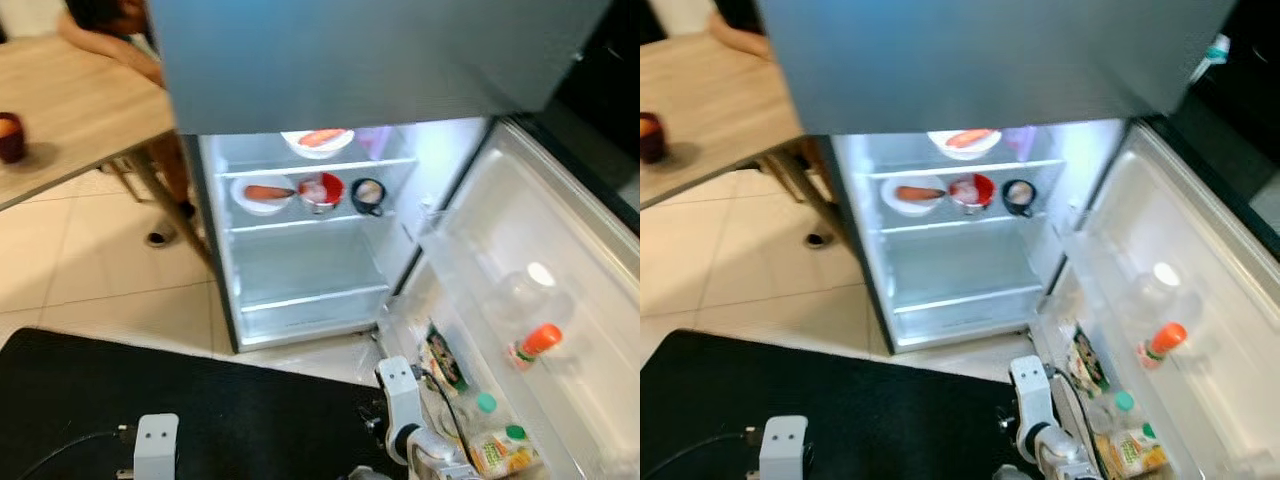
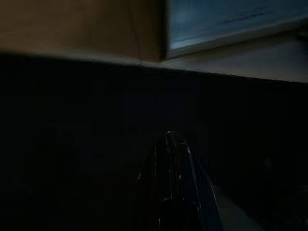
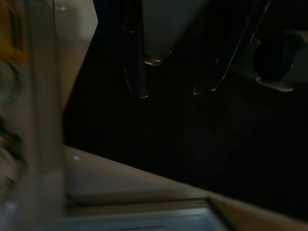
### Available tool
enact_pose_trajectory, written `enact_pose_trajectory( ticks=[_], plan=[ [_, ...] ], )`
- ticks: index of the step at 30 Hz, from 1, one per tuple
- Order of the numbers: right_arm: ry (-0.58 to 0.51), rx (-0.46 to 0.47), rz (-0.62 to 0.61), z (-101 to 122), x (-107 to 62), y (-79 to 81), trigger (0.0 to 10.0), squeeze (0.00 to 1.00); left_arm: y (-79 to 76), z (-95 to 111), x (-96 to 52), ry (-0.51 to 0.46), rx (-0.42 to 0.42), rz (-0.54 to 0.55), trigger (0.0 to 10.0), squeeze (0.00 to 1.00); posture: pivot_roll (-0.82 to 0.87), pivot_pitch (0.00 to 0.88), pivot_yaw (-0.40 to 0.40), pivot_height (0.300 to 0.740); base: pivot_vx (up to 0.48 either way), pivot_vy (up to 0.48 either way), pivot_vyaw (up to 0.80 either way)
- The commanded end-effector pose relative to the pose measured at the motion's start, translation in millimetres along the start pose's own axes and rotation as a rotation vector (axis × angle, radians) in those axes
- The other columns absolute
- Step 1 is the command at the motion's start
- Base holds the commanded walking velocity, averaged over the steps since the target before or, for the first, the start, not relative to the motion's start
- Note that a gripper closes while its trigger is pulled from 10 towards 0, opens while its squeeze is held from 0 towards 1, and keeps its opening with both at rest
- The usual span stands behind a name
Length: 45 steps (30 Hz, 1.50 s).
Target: Restocking fridge
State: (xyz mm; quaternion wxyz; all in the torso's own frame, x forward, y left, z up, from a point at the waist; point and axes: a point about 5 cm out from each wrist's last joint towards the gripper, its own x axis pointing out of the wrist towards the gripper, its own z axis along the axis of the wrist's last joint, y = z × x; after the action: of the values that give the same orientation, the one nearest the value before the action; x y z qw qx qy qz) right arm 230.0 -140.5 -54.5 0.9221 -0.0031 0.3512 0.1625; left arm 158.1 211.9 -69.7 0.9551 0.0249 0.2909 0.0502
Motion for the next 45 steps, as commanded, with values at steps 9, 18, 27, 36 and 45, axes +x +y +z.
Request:
enact_pose_trajectory(
  ticks=[9,18,27,36,45],
  plan=[
    [0.036,0.047,-0.033,-12,-4.6,-5.3,10.0,0.00,-18.7,18,10.2,-0.057,0.061,-0.103,10.0,0.00,-0.09,0.119,-0.047,0.731,0.000,0.000,-0.80],
    [0.028,0.082,-0.062,-14,-6.0,-8.9,10.0,0.00,-33.9,45,24.4,-0.126,0.063,-0.149,10.0,0.00,-0.11,0.102,-0.031,0.731,0.000,0.000,-0.80],
    [0.009,0.128,-0.095,-15,-7.0,-10.5,10.0,0.00,-34.6,57,31.6,-0.134,0.109,-0.199,10.0,0.00,-0.11,0.070,0.027,0.731,0.000,0.000,-0.80],
    [-0.008,0.158,-0.112,-14,-6.8,-10.6,10.0,0.00,-31.6,69,37.4,-0.149,0.145,-0.225,10.0,0.00,-0.11,0.047,0.062,0.731,0.000,0.000,-0.80],
    [0.005,0.144,-0.099,-16,-6.7,-7.5,10.0,0.00,-31.1,52,32.4,-0.081,0.125,-0.245,10.0,0.00,-0.11,0.050,0.050,0.731,0.000,0.000,-0.36]
  ],
)
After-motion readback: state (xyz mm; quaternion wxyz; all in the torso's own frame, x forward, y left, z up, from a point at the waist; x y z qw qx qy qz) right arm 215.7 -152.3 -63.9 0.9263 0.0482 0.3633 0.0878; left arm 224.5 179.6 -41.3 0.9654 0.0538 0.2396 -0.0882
